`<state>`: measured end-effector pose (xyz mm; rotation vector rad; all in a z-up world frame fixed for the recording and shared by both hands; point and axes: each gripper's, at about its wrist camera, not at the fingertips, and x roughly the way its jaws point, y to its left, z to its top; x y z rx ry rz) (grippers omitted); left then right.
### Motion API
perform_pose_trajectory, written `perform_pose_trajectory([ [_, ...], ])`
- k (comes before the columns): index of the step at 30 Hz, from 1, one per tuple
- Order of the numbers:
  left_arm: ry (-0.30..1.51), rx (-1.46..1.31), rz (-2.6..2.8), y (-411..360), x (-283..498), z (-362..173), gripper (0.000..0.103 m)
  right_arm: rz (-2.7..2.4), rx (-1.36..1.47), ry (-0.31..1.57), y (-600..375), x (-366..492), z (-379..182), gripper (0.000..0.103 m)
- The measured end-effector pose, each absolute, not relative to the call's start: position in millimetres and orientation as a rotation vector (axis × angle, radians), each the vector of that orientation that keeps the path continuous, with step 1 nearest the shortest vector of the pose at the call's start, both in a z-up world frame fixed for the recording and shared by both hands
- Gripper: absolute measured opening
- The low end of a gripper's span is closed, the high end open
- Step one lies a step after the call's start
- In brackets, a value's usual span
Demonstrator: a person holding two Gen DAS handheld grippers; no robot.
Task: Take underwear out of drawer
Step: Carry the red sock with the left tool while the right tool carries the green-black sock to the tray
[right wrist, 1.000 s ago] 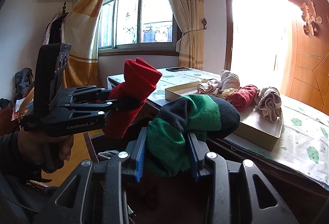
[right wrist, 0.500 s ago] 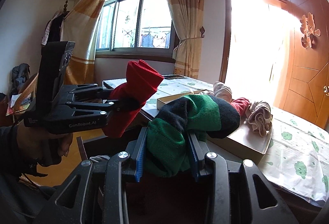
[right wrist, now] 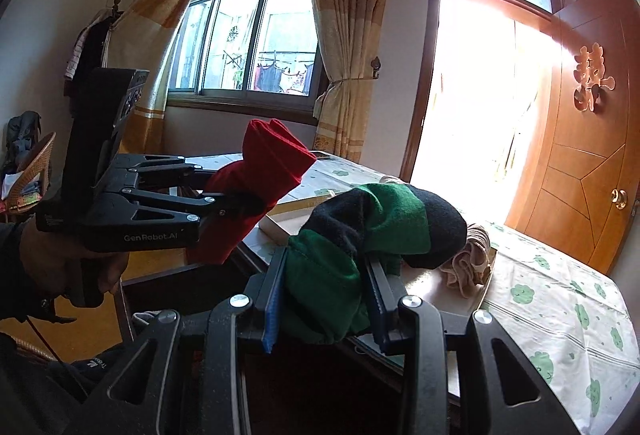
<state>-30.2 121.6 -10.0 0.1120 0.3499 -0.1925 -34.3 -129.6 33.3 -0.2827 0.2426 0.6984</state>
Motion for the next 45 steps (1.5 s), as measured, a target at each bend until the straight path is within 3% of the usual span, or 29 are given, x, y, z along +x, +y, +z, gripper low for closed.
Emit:
perform_pose_trajectory([
  [28, 0.503, 0.115, -0.254, 87.1, 90.0, 18.1, 0.038, 0.56, -0.377, 0.293, -139.1, 46.0, 57.6, 0.038],
  [45, 0.63, -0.034, -0.29, 89.4, 171.8, 13.5, 0.038, 0.523, -0.402, 0.368, -142.6, 100.7, 55.9, 0.038],
])
